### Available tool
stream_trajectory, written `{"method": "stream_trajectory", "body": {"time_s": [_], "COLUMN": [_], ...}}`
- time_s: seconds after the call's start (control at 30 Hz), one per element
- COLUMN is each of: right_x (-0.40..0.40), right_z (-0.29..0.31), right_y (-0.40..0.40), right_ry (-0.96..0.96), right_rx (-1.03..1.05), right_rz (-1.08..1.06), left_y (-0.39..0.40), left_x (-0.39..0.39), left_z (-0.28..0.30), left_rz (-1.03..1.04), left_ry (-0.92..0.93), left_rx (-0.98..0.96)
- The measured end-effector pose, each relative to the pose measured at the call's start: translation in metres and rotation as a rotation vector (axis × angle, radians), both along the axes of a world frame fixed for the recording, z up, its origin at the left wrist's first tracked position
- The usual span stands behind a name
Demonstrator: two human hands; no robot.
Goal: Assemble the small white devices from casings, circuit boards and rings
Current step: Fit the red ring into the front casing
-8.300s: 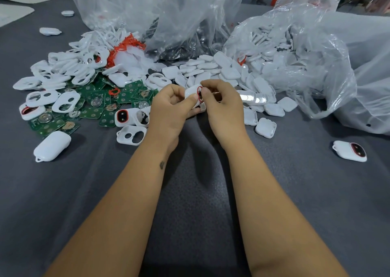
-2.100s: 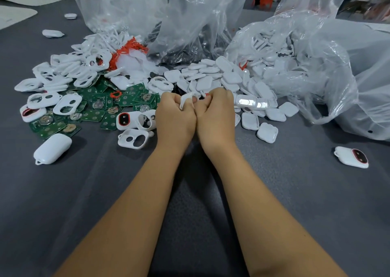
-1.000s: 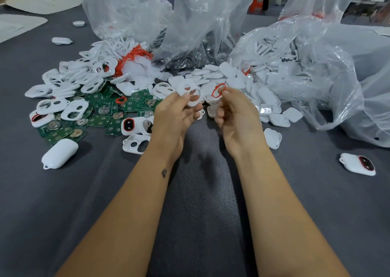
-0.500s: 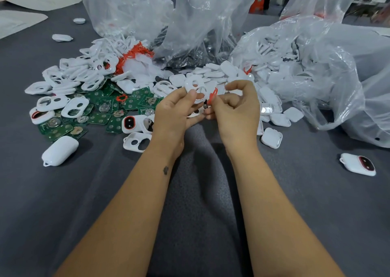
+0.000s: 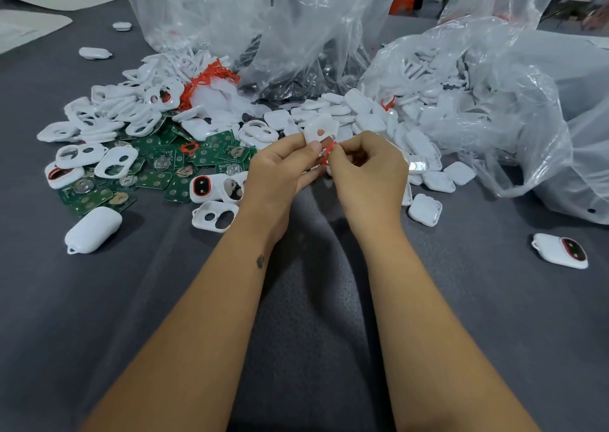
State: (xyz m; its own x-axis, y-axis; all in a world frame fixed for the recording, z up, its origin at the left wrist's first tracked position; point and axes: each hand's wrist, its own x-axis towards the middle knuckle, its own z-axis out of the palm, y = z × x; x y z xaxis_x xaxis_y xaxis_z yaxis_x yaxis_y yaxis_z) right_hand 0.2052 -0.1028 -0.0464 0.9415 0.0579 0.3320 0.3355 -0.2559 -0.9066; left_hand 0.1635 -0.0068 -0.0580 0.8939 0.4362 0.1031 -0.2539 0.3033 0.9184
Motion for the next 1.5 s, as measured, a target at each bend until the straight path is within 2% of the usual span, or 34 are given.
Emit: {"method": "stream_trajectory", "body": {"time_s": [0.33,0.57,0.77,1.0,1.3,1.5], "right_x": [0.004,0.001,0.002,0.002,0.0,0.001], "right_z": [-0.001,0.001,0.005,0.005,0.005,0.002], "right_y": [-0.002,-0.001,-0.001,0.0,-0.001,-0.001], "right_ry": [0.026,-0.002,0.078,-0.011,-0.017,-0.101], "right_rx": [-0.051,0.082,0.246,0.125,0.151,0.108], "right_rz": [-0.129,0.005,0.125,0.06,0.082,0.071], "left_y": [-0.004,-0.001,0.004,0.005,0.005,0.004], "left_x": [0.0,0.001,0.001,0.001,0.0,-0.001], "left_z": [0.001,-0.001,-0.001,0.0,0.0,0.002], "left_rz": [-0.028,0.041,0.052,0.001,0.015,0.01], "left_ry": [0.035,0.021,-0.01,0.017,0.069,0.072], "left_rx": [0.098,0.095,0.099,0.069,0.042,0.024]}}
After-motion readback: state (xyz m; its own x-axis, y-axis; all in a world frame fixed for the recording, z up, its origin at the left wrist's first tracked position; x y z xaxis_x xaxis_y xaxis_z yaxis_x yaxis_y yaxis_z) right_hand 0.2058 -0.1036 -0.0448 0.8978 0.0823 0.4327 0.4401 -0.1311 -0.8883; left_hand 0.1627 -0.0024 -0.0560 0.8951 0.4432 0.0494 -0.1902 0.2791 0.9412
